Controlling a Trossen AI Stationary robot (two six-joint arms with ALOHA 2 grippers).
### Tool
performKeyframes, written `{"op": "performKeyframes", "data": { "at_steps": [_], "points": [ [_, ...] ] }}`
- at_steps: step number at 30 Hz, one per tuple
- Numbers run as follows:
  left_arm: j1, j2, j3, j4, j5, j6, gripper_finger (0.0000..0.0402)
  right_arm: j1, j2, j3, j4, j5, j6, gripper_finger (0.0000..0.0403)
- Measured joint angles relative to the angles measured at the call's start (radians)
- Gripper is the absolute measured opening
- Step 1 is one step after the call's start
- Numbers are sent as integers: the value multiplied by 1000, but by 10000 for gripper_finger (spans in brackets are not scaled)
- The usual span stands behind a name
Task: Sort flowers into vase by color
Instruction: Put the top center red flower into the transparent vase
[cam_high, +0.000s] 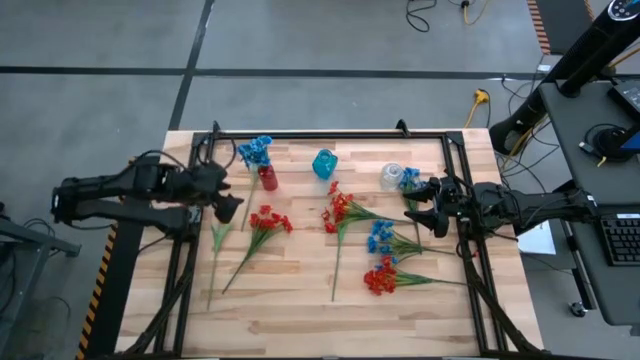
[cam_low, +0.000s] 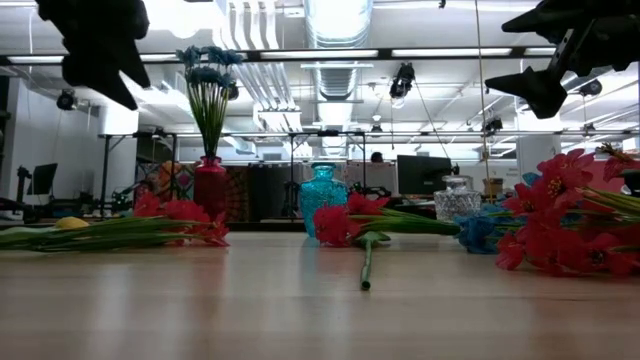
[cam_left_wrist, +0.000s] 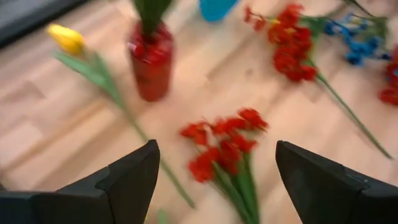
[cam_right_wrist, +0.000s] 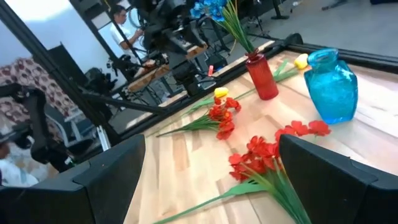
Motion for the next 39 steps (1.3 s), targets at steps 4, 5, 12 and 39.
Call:
{"op": "performKeyframes", "data": {
  "at_steps": [4,5,12,39],
  "points": [
    [-180,16,-5,4,-55,-107,302,0,0,0,0,7,0,361],
    [-231,24,-5,5,-77,-134,302,-1,0,0,2,12,1,361],
    [-582,92,-6,36,-299,-291,302,-2,4,0,22,168,104,361],
    [-786,355,-6,187,-475,-292,302,92,830,626,-528,113,-79,361]
  ]
}}
